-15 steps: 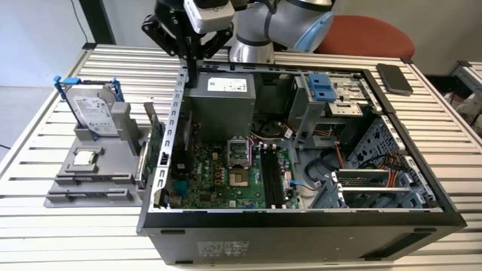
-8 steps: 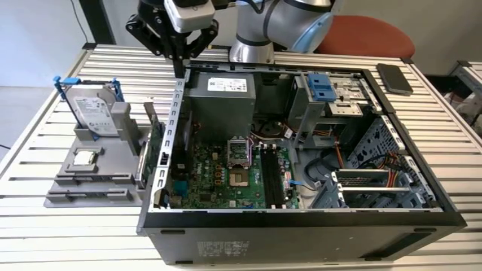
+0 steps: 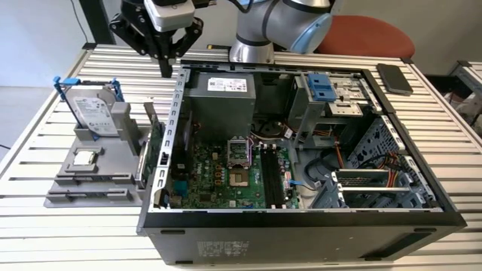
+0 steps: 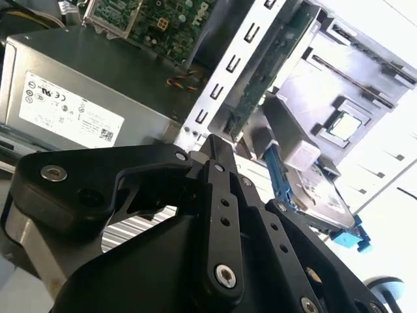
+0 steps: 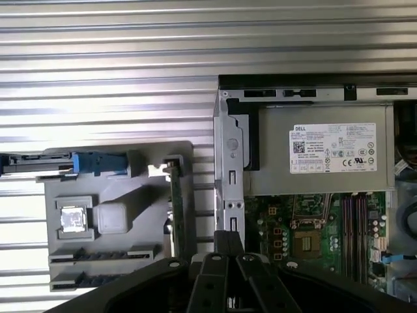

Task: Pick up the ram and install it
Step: 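Reach for the ram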

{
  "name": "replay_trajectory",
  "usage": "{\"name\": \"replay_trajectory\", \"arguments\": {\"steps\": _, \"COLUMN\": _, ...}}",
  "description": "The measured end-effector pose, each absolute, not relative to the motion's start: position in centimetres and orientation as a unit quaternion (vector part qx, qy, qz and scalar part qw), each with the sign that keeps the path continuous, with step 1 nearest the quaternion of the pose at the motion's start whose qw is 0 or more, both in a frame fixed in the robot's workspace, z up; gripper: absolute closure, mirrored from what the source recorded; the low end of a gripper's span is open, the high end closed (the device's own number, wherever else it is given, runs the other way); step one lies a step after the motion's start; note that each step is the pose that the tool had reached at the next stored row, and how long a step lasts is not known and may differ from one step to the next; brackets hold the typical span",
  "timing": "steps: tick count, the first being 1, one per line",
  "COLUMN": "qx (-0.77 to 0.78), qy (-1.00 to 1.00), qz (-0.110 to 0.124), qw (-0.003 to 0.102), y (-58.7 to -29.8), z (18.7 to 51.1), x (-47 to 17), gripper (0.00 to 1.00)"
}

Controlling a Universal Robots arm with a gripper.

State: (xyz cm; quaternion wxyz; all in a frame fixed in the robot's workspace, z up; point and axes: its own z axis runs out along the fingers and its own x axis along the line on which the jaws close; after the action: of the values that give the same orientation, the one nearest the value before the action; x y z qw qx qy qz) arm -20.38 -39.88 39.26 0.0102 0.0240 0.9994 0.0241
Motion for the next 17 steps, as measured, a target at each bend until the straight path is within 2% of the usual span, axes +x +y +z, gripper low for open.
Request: {"name": "replay_trajectory", "arguments": {"steps": 17, "qx": 0.014, "qy": 1.000, "qz": 0.024, "qw": 0.010, "y": -39.9, "z": 39.3, "x": -24.7, "gripper": 1.00}}
